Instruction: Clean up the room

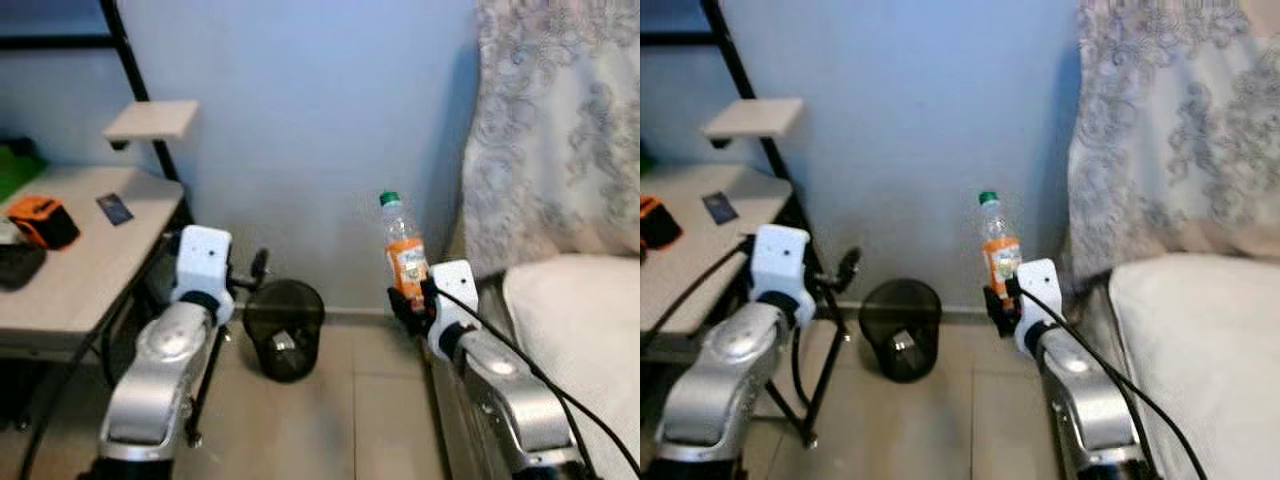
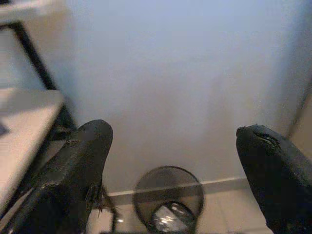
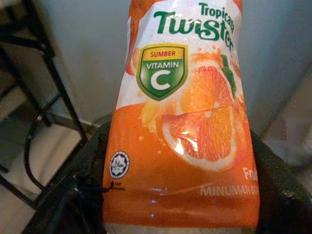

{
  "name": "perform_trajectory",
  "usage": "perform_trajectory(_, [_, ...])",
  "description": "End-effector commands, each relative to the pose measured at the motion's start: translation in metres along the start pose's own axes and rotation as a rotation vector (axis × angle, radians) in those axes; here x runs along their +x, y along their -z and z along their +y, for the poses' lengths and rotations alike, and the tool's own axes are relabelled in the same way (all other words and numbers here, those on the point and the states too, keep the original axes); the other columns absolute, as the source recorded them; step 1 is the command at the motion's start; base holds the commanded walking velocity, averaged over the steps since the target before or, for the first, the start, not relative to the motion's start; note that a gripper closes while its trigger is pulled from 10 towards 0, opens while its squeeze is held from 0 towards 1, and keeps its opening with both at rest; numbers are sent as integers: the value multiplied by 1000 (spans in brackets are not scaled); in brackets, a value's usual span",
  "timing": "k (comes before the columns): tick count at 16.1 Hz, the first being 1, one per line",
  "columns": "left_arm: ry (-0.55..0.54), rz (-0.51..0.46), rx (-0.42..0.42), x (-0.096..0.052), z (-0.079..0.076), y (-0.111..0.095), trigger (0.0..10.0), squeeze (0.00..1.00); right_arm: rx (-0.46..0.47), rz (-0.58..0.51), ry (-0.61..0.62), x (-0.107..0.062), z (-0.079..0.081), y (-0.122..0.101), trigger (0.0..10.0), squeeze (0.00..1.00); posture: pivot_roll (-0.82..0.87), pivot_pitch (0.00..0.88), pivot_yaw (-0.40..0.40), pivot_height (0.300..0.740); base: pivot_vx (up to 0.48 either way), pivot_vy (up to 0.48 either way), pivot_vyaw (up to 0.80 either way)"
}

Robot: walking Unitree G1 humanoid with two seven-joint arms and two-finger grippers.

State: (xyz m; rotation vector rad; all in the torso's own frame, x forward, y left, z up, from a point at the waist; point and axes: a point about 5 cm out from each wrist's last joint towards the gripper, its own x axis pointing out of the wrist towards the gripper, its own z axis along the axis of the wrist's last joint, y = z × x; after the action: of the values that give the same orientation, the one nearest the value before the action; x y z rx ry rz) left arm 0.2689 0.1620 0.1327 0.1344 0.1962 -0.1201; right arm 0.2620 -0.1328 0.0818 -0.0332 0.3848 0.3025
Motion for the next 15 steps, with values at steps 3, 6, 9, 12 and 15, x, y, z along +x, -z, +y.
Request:
perform_trajectory(3, [-27,2,17,-1,7,0,10000,0,26,-7,-51,4,9,-4,10000,0,-63,0,16,740,340,0,0])
perform_trajectory(6, [-10,9,22,-1,3,1,10000,0,12,14,-26,2,5,0,10000,0,-68,0,14,740,344,0,0])
perform_trajectory(9, [-3,7,22,1,2,0,10000,0,23,11,-19,5,3,-1,10000,0,-76,0,18,740,350,0,0])
perform_trajectory(12, [-1,6,24,2,2,0,10000,0,14,15,-28,5,5,-1,10000,0,-75,0,20,740,350,0,0])
perform_trajectory(15, [-4,13,30,1,3,3,10000,0,9,17,-31,5,5,0,10000,0,-75,0,21,740,349,0,0])
